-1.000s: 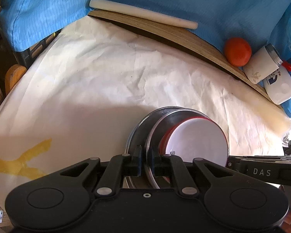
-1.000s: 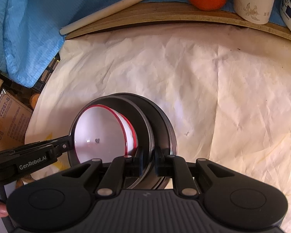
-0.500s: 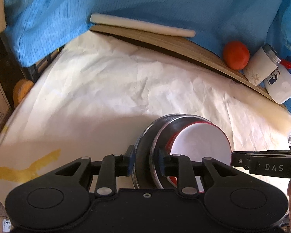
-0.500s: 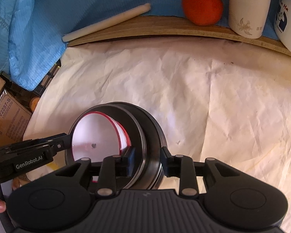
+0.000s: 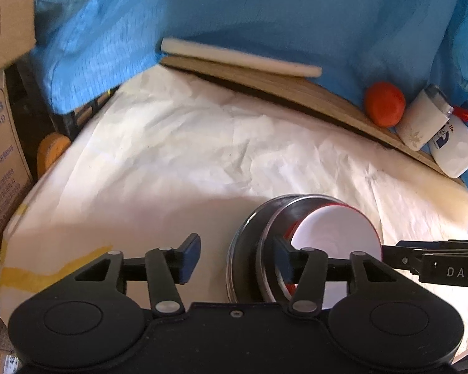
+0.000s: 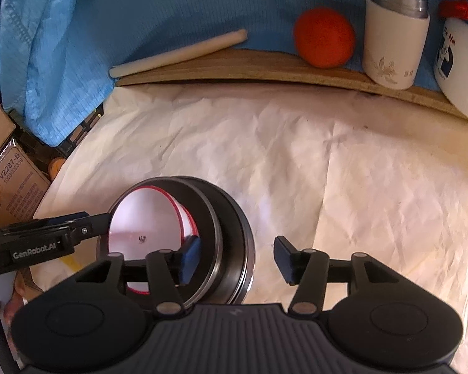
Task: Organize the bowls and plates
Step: 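Pull both open tools back from the stacked dishes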
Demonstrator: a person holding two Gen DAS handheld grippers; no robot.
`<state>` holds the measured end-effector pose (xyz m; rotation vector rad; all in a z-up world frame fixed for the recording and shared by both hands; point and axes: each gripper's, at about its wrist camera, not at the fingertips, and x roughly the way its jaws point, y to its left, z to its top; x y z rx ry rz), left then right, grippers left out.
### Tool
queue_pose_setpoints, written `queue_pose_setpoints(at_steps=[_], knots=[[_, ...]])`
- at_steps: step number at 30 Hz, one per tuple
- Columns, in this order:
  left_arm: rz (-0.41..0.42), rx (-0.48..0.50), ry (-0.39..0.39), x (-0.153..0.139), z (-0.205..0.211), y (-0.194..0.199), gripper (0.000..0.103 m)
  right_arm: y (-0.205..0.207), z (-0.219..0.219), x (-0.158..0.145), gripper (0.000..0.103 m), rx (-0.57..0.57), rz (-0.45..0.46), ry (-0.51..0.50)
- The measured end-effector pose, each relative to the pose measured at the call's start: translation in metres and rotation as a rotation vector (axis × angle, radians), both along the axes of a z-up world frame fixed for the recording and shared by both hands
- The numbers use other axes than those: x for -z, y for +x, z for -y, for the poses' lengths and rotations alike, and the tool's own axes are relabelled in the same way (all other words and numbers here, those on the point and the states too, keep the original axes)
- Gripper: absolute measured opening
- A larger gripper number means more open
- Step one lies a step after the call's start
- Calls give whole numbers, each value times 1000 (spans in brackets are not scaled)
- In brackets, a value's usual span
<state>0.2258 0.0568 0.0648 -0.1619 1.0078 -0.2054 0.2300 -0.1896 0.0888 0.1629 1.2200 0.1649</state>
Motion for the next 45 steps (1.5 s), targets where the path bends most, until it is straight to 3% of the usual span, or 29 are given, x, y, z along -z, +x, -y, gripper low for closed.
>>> queue_pose_setpoints(at_steps=[12, 16, 24, 29, 37, 45], knots=[[212, -9, 94, -9, 3, -32, 72, -19, 8, -9, 76, 6, 150, -38], [271, -25, 90, -7, 2, -45, 86, -28, 11, -4, 83, 6, 194, -37], [386, -63, 104, -5, 5, -61, 102, -43, 20, -1, 102, 30, 322, -4], [457, -77, 123, -4, 7, -69, 102, -52, 19, -3, 103, 21, 390, -6], [481, -124, 90, 2, 2, -79, 102, -71, 19, 0, 103, 29, 526, 2], [478, -162, 57, 16, 3, -94, 102, -100, 24, 10, 103, 100, 593, -17]])
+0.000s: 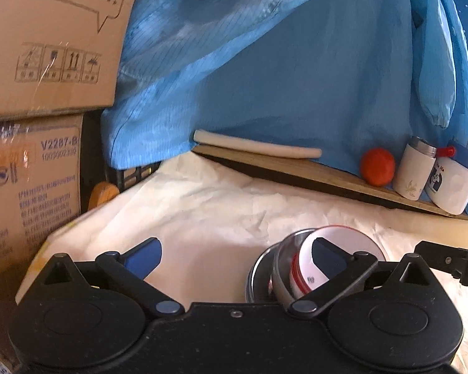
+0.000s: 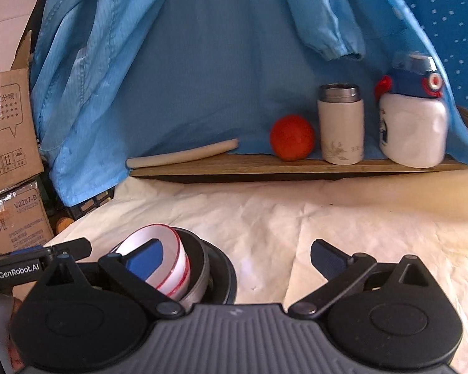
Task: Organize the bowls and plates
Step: 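Pull both open tools back from the stacked dishes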
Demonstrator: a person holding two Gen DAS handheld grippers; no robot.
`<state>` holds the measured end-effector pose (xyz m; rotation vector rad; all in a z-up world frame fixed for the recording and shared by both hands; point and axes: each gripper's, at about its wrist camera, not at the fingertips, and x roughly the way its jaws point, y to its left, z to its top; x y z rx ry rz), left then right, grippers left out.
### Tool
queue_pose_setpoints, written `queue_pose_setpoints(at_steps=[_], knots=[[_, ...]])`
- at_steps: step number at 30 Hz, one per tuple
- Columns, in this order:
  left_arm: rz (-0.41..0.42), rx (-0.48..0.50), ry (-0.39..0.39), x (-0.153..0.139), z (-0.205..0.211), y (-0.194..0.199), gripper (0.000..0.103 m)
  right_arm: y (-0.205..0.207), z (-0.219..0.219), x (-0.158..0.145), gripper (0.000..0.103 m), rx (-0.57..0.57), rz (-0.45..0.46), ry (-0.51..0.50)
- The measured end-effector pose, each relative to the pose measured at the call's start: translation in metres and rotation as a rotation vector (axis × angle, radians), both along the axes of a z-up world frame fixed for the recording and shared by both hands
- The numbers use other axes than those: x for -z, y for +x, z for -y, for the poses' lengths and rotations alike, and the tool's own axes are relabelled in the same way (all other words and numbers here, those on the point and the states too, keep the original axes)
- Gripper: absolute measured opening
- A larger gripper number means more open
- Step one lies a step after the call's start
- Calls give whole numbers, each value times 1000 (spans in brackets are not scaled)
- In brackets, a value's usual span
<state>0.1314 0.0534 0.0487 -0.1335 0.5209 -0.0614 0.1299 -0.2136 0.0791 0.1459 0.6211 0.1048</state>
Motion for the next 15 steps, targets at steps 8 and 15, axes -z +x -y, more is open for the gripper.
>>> queue_pose_setpoints(at_steps=[8, 15], knots=[[11, -7, -2, 8, -1, -16, 102, -26, -8, 4, 103, 18, 98, -75], [41, -44, -13, 12, -5, -37, 102, -50, -17, 13, 103, -17, 153, -81]])
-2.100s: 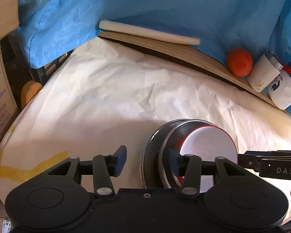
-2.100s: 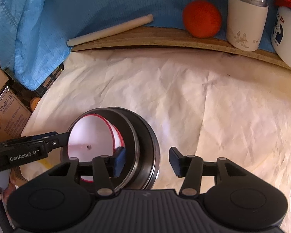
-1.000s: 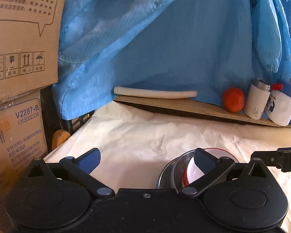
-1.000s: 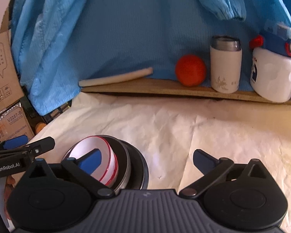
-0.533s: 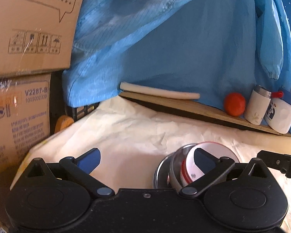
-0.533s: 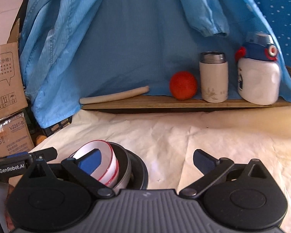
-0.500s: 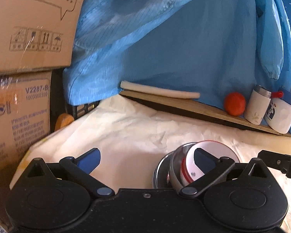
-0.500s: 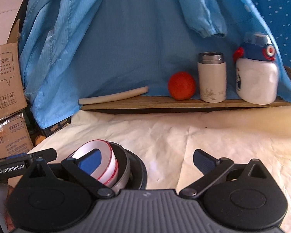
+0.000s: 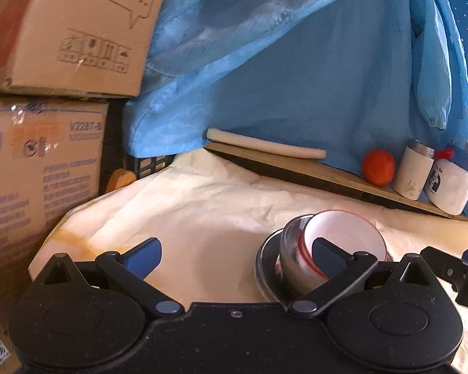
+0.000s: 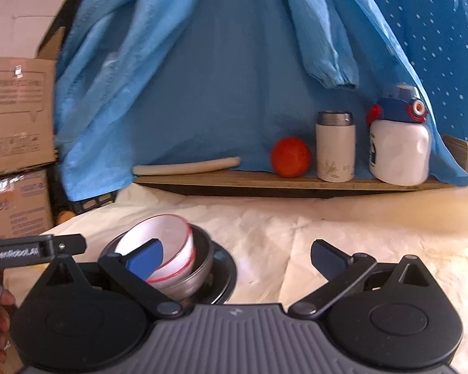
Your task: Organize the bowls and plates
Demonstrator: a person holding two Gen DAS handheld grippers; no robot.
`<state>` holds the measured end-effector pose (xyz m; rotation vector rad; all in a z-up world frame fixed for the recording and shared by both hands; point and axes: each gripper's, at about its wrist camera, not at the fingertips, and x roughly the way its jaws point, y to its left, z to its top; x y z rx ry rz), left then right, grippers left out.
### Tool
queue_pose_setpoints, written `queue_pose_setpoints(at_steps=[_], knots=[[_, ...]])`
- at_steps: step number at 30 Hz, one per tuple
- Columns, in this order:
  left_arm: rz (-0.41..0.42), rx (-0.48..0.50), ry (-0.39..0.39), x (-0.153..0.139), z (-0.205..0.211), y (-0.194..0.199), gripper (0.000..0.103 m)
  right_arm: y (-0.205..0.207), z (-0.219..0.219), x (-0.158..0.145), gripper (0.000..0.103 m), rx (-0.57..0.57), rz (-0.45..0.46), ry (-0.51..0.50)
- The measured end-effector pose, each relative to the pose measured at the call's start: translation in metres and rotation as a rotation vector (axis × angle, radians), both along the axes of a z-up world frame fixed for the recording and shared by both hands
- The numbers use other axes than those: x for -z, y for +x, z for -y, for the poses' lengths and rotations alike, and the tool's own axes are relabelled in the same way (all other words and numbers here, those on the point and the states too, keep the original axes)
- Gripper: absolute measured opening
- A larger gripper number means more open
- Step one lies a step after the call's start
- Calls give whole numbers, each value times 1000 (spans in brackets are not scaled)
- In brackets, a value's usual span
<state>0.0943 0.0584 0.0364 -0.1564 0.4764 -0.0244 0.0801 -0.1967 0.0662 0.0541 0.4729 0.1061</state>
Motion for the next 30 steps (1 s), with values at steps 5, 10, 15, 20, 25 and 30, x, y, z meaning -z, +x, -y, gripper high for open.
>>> queue_pose_setpoints(at_steps=[5, 10, 15, 20, 25, 30], knots=[[21, -19, 27, 4, 1, -16, 102, -18, -4, 8, 103, -35, 26, 3], [33, -14, 40, 8, 2, -34, 102, -39, -4, 10, 103, -17, 49, -5], [29, -2, 15, 11, 0, -49, 102, -50, -2, 10, 103, 9, 43, -28], [35, -7, 6, 15, 1, -65, 102, -61, 1, 11, 103, 14, 33, -10], [41, -13, 23, 19, 4, -76, 102, -71, 4, 10, 103, 14, 48, 3], [32, 0, 36, 23, 5, -82, 102, -80, 6, 10, 103, 8, 67, 4]])
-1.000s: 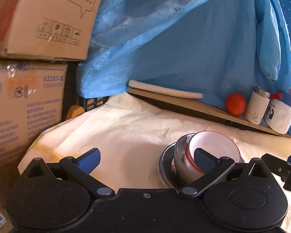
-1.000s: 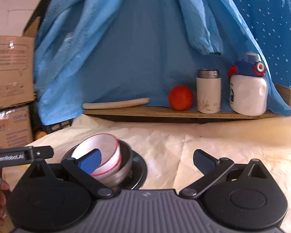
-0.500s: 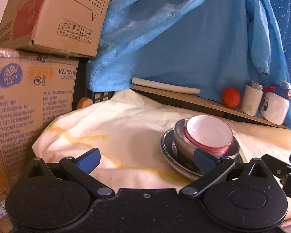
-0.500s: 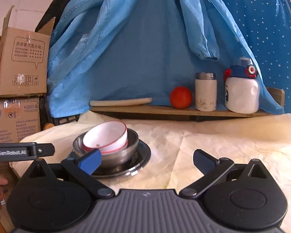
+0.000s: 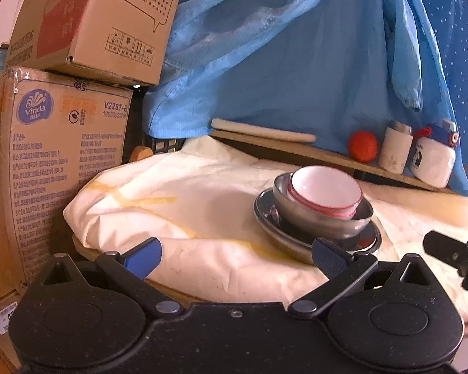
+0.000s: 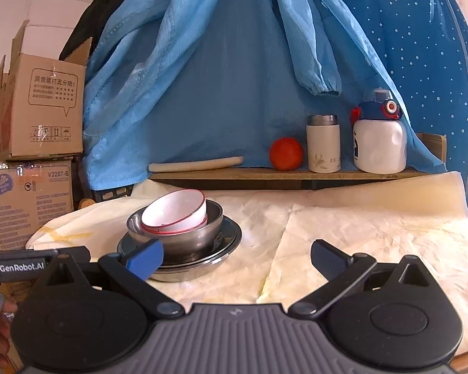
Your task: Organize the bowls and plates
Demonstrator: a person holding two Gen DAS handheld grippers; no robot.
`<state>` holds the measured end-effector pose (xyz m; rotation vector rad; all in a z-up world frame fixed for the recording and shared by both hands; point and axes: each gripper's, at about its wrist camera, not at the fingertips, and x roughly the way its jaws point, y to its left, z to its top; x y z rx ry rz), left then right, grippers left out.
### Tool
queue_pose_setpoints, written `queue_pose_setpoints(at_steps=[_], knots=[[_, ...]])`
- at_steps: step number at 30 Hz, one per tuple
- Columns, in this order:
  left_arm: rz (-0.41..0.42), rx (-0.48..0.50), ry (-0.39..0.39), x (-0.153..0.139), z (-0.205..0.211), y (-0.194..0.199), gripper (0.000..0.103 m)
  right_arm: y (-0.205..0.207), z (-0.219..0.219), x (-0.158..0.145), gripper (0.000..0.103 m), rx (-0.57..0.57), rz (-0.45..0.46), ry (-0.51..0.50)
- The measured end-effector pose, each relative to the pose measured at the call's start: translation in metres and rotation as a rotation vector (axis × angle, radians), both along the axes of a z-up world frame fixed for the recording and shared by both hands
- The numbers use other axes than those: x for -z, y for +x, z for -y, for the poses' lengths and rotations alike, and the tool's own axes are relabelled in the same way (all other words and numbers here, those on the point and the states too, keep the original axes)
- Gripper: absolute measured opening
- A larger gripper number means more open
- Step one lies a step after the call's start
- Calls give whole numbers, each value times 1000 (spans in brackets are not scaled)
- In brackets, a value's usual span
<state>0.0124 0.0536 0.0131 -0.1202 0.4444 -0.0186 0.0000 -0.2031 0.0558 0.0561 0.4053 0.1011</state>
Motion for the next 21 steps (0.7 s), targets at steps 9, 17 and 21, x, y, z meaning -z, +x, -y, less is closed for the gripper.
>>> queue_pose_setpoints(at_steps=[9, 17, 21], knots=[[12, 3, 10, 6, 1, -8, 102, -9, 4, 7, 103, 2, -5, 6], [50, 12, 19, 12, 5, -18, 102, -13, 3, 13, 103, -5, -15, 6], [56, 12, 29, 13, 6, -21, 102, -13, 4, 13, 103, 3, -15, 7]])
